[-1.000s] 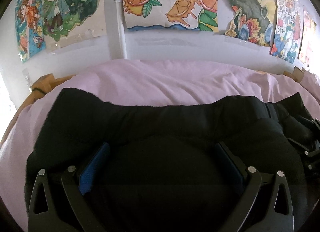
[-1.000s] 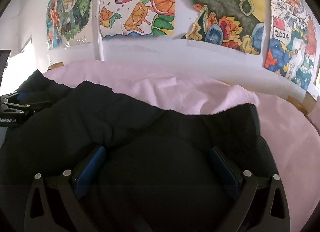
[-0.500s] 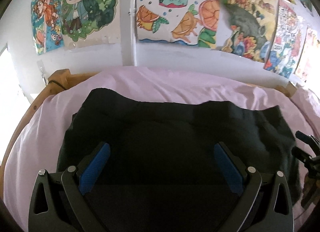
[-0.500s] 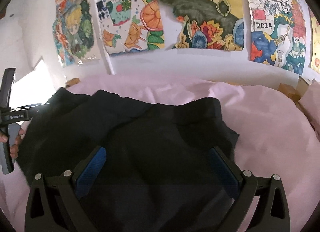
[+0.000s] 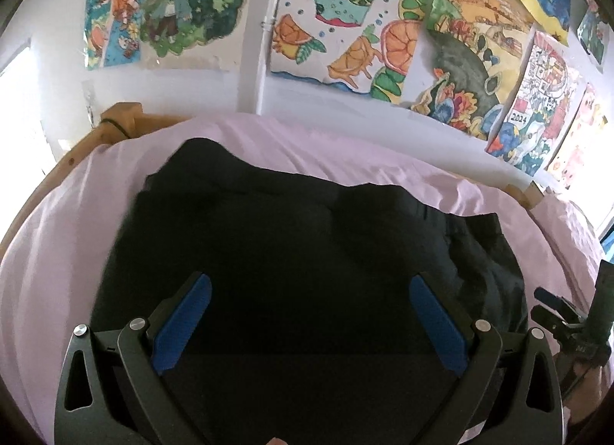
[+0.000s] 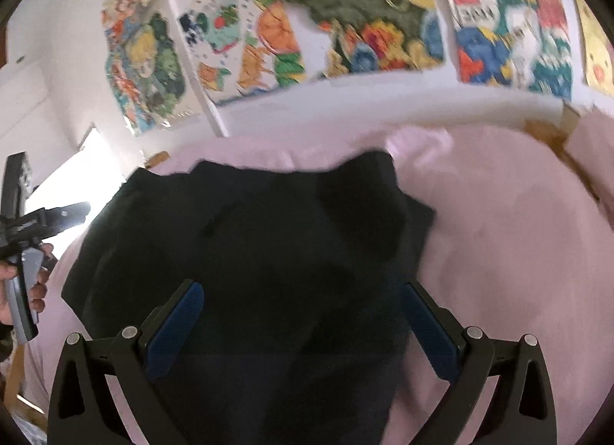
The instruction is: Fold large clothes
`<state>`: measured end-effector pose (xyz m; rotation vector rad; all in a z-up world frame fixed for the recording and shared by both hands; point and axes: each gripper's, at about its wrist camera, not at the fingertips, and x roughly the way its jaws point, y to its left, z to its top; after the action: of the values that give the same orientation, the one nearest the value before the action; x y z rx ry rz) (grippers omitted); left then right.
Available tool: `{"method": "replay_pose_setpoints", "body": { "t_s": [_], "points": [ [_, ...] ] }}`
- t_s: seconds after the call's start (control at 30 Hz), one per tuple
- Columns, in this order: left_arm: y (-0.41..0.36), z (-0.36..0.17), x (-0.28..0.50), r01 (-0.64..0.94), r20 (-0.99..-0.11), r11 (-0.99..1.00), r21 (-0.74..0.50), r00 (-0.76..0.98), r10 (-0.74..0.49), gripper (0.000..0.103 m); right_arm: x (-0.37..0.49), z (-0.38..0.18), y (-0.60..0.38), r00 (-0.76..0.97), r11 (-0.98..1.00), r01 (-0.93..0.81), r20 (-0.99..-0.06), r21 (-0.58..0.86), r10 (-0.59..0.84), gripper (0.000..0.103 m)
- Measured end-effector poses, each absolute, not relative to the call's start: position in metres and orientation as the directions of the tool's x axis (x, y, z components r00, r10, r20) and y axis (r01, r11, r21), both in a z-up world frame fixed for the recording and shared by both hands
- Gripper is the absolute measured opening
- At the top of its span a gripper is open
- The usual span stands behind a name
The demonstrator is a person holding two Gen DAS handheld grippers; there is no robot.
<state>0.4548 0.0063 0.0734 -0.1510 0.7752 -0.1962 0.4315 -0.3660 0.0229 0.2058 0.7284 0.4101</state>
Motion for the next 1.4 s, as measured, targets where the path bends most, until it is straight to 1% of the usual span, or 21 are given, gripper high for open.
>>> {"method": "replay_pose_setpoints", "body": {
  "t_s": [0.17, 0.3, 0.43, 0.57, 0.77, 0.93, 1.13, 1.4],
  "points": [
    [0.031, 0.057, 0.451, 0.093, -0.703, 0.983, -0.158, 0.689, -0.178, 0.102, 0.434, 0.004, -0.378, 0.626, 0.890, -0.259, -0.637, 0.375, 0.450, 0.103],
    [0.060, 0.048, 0.447, 0.041, -0.698, 0.990, -0.134, 0.705, -0.123, 0.102, 0.437, -0.008, -0.382, 0.598, 0.889, -0.246, -0.662, 0.386, 0.453, 0.103],
    [0.086, 0.048, 0.439, 0.010, -0.673, 0.985, -0.173, 0.729, -0.125, 0.102, 0.439, -0.020, -0.386, 0.575, 0.890, -0.253, -0.682, 0.379, 0.453, 0.103],
    [0.103, 0.042, 0.438, 0.018, -0.698, 0.989, -0.144, 0.707, -0.114, 0.102, 0.440, -0.032, -0.396, 0.554, 0.873, -0.225, -0.681, 0.432, 0.479, 0.103],
    [0.125, 0.012, 0.442, 0.089, -0.795, 0.988, -0.127, 0.586, -0.155, 0.102, 0.439, -0.042, -0.396, 0.488, 0.805, -0.286, -0.643, 0.521, 0.590, 0.103],
    [0.135, 0.005, 0.433, 0.151, -0.764, 0.976, -0.158, 0.607, -0.218, 0.102, 0.441, -0.056, -0.392, 0.435, 0.792, -0.295, -0.663, 0.534, 0.609, 0.103],
    [0.123, -0.002, 0.428, 0.254, -0.761, 0.961, -0.108, 0.602, -0.244, 0.102, 0.441, -0.062, -0.395, 0.421, 0.767, -0.297, -0.642, 0.569, 0.640, 0.103],
    [0.127, -0.007, 0.435, 0.270, -0.766, 0.952, -0.146, 0.578, -0.281, 0.102, 0.443, -0.069, -0.396, 0.407, 0.757, -0.295, -0.641, 0.583, 0.651, 0.103]
  ]
}}
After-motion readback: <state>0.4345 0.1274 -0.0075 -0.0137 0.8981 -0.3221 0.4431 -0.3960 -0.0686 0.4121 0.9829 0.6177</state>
